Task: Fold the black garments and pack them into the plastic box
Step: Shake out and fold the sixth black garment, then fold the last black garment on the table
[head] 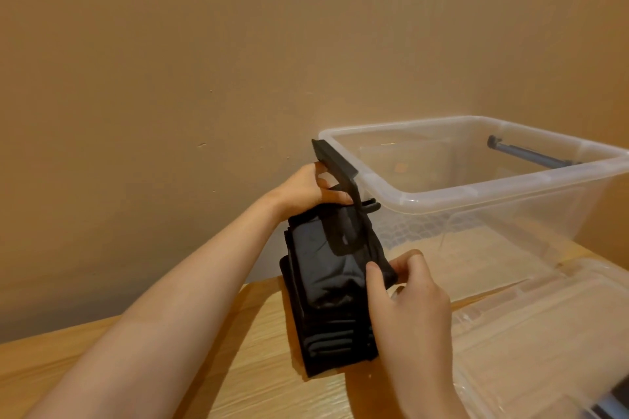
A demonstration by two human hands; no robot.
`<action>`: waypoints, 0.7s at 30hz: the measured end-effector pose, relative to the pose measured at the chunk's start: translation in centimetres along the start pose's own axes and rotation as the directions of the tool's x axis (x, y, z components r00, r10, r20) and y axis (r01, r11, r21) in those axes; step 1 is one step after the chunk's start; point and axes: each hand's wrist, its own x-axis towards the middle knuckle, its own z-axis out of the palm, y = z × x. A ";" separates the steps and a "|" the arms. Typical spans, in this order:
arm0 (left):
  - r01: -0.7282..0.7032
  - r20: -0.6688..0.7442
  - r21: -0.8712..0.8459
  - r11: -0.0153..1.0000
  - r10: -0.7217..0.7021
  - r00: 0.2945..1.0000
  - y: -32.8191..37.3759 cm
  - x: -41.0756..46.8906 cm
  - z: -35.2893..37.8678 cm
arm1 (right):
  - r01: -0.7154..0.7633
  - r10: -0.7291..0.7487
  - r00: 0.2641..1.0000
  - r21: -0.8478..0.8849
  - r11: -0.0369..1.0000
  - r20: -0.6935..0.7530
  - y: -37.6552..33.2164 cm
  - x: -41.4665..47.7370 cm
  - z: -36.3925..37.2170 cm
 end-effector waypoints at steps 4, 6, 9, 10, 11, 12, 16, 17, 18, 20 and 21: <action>-0.064 0.054 0.155 0.986 0.056 0.997 -0.8 -0.7 1.4 | 0.010 -0.010 1.000 -0.068 0.998 0.000 0.5 0.2 0.2; -0.081 0.041 0.158 0.984 0.076 0.996 -1.0 -1.1 1.6 | 0.029 -0.031 0.999 -0.126 0.992 -0.011 0.5 0.2 0.1; -0.003 0.003 0.190 0.982 0.002 1.000 -1.3 -1.7 0.8 | 0.119 -0.157 0.982 -0.296 0.948 -0.107 0.6 0.1 0.2; 0.035 -0.006 0.208 0.977 -0.034 0.999 -1.4 -2.2 0.5 | 0.179 -0.239 0.957 -0.314 0.932 -0.164 0.5 -0.1 0.3; 0.072 -0.014 0.230 0.971 -0.071 0.997 -1.5 -2.8 0.2 | 0.248 -0.322 0.924 -0.317 0.916 -0.208 0.3 -0.2 0.3; 0.106 -0.017 0.261 0.959 -0.105 0.994 -1.6 -3.5 0.0 | 0.320 -0.400 0.888 -0.320 0.892 -0.226 0.3 -0.3 0.6; 0.215 -0.164 0.423 0.880 -0.159 0.974 -1.4 -8.1 -0.2 | 0.412 -0.472 0.880 -0.404 0.817 -0.057 0.8 -0.7 2.1; 0.229 -0.197 0.445 0.866 -0.155 0.968 -1.1 -9.7 -0.3 | 0.405 -0.452 0.892 -0.424 0.810 -0.011 0.9 -0.8 2.4; 0.242 -0.220 0.467 0.850 -0.153 0.963 -0.7 -11.4 -0.5 | 0.397 -0.429 0.903 -0.432 0.810 0.024 1.1 -0.8 2.5; 0.260 -0.237 0.501 0.826 -0.158 0.959 0.0 -15.2 -1.0 | 0.384 -0.398 0.915 -0.442 0.811 0.066 1.4 -0.9 2.7; 0.271 -0.242 0.509 0.817 -0.166 0.956 0.3 -17.1 -1.3 | 0.378 -0.389 0.918 -0.451 0.808 0.072 1.4 -1.0 2.7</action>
